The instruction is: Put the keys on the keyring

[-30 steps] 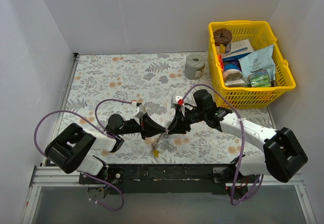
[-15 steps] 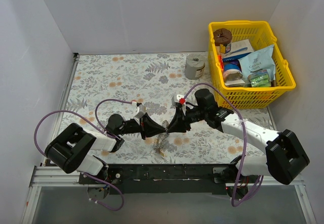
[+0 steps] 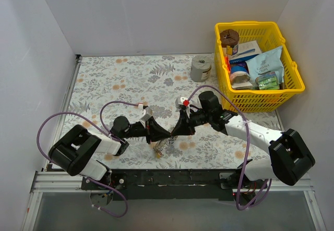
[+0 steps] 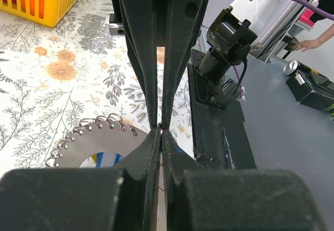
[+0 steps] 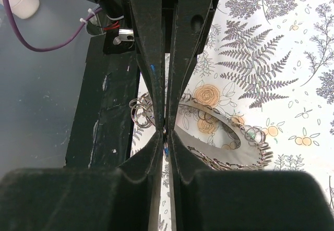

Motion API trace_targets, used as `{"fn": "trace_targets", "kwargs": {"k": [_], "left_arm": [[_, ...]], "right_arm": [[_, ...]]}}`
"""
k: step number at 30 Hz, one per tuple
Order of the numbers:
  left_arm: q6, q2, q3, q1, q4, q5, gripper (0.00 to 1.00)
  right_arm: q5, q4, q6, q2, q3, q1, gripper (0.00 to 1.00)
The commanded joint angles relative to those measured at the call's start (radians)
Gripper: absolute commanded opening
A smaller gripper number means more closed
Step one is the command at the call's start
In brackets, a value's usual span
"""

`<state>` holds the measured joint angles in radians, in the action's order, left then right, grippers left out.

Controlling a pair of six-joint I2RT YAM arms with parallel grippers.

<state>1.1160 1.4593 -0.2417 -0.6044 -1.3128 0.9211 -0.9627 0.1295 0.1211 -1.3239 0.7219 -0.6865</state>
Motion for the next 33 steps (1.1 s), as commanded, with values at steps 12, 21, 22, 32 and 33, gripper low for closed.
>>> {"fn": "trace_targets", "kwargs": {"k": [12,21,22,32,33], "left_arm": [[-0.022,-0.042,-0.01,-0.005,-0.46,-0.031,0.0],[-0.015,-0.045,-0.002,-0.005,-0.486,-0.033,0.0],[-0.015,-0.048,-0.001,-0.003,-0.485,-0.033,0.0],[-0.021,-0.06,0.004,-0.003,-0.485,-0.041,0.0],[-0.021,-0.063,0.004,-0.003,-0.482,-0.041,0.0]], "right_arm": [[0.019,0.001,0.017,0.011,0.022,-0.008,0.32],[0.016,0.028,0.002,-0.001,0.008,-0.007,0.24],[0.016,0.039,-0.004,-0.001,0.007,-0.008,0.23],[0.021,0.022,0.0,-0.021,0.01,-0.007,0.25],[0.025,0.028,0.0,-0.018,0.005,-0.007,0.29]]}}
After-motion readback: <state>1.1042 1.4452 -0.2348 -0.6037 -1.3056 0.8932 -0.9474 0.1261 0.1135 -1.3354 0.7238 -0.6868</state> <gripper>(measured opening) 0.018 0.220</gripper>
